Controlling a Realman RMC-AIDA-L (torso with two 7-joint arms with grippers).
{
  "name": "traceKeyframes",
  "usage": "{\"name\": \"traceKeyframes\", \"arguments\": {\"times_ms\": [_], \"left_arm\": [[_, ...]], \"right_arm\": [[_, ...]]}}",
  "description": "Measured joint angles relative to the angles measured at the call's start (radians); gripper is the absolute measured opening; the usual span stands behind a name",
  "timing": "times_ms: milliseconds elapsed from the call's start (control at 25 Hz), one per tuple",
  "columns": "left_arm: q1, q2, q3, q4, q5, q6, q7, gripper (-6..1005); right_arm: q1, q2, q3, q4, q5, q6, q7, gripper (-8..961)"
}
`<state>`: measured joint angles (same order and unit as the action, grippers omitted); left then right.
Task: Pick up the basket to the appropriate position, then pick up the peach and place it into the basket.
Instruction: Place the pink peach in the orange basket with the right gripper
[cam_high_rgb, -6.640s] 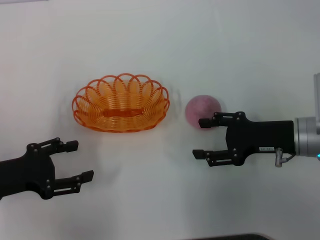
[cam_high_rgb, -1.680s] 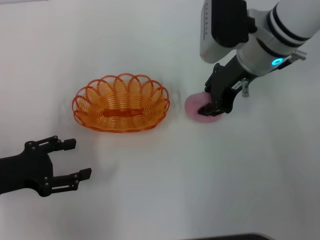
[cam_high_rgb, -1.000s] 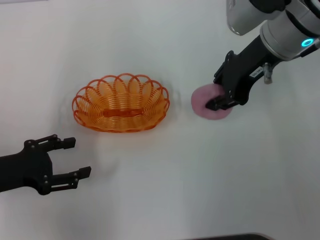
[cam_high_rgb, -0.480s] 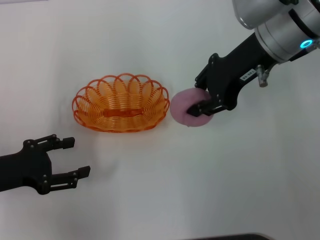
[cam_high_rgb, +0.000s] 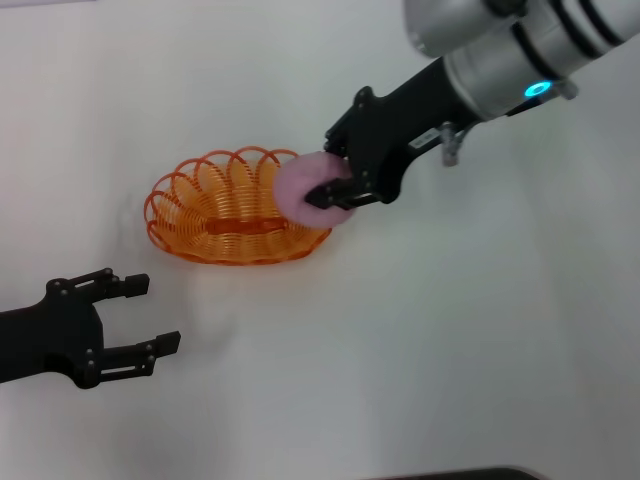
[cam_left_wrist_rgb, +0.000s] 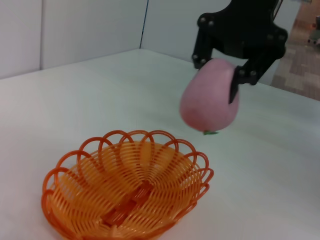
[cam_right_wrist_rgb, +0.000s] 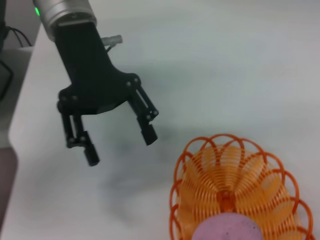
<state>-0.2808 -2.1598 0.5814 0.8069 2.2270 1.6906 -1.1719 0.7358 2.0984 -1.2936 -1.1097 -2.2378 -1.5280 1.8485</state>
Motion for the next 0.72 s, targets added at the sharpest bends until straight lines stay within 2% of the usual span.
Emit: {"name": "traceKeyframes", "arguments": {"times_ms": [320,720], "left_arm": [[0.0,-0.001,0.0,0.0,-0.001,-0.003,0.0,824],[0.004,0.0,-0.017,0.0,-0.003,0.0,0.0,824]], "right_arm": [[0.006,0.002,-0.151,0.112,0.096,0.233,-0.021,339],[0.012,0.002,-0.179,0.205,0.176,0.331,-0.078,342]]}}
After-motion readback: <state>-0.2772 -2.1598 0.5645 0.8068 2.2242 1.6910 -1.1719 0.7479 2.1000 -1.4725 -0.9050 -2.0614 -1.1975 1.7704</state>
